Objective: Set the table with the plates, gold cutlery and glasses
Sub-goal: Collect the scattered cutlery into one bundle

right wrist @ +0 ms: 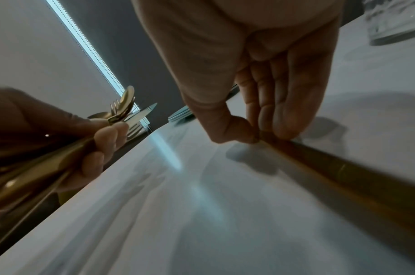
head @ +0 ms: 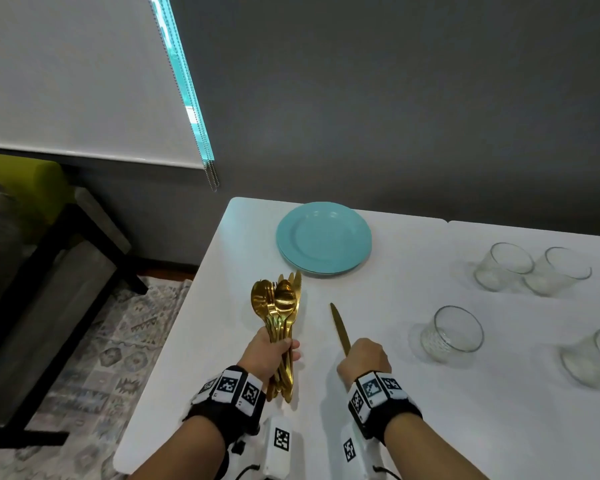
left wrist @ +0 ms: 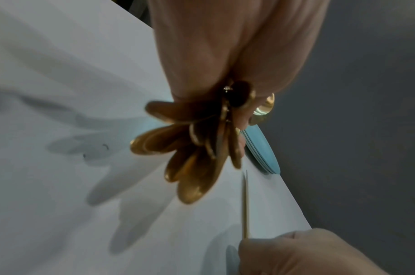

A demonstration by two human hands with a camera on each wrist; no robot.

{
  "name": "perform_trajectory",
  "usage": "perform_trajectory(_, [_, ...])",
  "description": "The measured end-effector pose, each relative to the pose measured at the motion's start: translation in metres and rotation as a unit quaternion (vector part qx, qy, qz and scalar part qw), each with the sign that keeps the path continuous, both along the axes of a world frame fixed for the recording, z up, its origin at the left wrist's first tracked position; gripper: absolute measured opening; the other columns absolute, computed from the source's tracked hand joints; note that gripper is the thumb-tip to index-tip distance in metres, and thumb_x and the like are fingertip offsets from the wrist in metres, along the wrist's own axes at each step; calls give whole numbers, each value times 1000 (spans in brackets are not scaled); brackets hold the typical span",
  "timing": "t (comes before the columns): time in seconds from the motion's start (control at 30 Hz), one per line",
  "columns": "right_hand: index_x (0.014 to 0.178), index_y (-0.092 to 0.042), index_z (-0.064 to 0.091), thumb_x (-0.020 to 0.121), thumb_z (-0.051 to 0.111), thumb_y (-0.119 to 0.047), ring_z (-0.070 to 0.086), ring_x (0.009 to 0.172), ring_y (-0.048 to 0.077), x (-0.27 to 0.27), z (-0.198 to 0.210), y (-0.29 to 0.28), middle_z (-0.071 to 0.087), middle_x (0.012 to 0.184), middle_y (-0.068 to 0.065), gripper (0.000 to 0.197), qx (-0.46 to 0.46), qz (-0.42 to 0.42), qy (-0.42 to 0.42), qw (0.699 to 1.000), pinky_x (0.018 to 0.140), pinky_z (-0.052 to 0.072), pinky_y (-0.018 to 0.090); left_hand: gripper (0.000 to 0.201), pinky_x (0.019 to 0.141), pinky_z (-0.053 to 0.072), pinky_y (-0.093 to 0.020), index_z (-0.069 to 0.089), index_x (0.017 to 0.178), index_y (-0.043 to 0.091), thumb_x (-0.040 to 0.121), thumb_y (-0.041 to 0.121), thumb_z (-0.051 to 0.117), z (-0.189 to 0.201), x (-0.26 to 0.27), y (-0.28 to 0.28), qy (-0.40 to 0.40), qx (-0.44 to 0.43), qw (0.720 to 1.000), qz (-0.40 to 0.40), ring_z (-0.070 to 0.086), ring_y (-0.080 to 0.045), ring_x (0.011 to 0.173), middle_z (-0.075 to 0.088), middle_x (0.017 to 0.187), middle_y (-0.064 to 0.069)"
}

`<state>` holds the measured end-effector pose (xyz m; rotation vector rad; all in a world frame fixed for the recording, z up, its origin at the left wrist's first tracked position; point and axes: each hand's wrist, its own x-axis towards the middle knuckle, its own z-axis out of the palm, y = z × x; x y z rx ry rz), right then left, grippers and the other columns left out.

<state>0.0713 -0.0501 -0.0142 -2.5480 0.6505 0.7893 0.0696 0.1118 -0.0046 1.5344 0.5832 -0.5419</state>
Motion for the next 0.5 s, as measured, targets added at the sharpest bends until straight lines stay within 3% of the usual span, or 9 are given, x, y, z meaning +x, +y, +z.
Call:
perform_trajectory(0.07, [83, -8, 63, 83, 59, -12, 67, 97, 25, -1, 2, -3, 67, 96, 9, 6, 17, -14, -3, 1000, 70, 49, 24, 13, 89, 52, -41, 50, 102, 14, 96, 5, 45, 1, -1, -3, -4, 2, 1000, -15, 65, -19, 83, 64, 91, -7])
perform_trajectory(0.13, [67, -9, 55, 80, 64, -16, 67, 85, 24, 2, 4, -2, 63, 82, 6, 17, 56, -41, -10, 998, 59, 48, 22, 12, 92, 51, -42, 52, 100, 12, 94, 4, 46, 2, -3, -6, -9, 15, 999, -33, 64, -19, 81, 65, 87, -6])
perform_trajectory(0.23, [73, -4, 65, 76, 68, -14, 68, 66, 23, 8, 7, 7, 69, 75, 10, 11, 186, -101, -19, 977, 63, 59, 28, 10, 97, 49, -47, 54, 95, 13, 91, 4, 51, 1, -6, -8, -22, 39, 997, -55, 64, -23, 86, 68, 85, -6])
perform_trajectory(0.3, [69, -6, 64, 76, 67, -7, 65, 55, 23, 9, 10, 16, 67, 66, 11, 8, 279, -134, -14, 951, 64, 59, 32, 9, 96, 49, -49, 56, 89, 15, 89, 5, 55, 2, -7, -9, -34, 56, 996, -65, 65, -25, 88, 68, 86, -8])
perform_trajectory(0.4, [72, -8, 64, 77, 66, -5, 72, 71, 32, 12, 10, 25, 73, 78, 17, 6, 337, -135, -6, 932, 72, 60, 44, 13, 93, 51, -44, 56, 84, 19, 88, 7, 58, 4, -9, -9, -55, 89, 991, -84, 65, -24, 87, 67, 86, -7])
perform_trajectory(0.5, [81, -7, 64, 82, 62, -3, 70, 65, 28, 13, 10, 31, 73, 83, 18, 5, 374, -143, 3, 916, 73, 61, 40, 16, 91, 52, -42, 52, 85, 21, 90, 5, 53, 5, -9, -5, -76, 121, 986, -85, 65, -26, 90, 66, 90, -11])
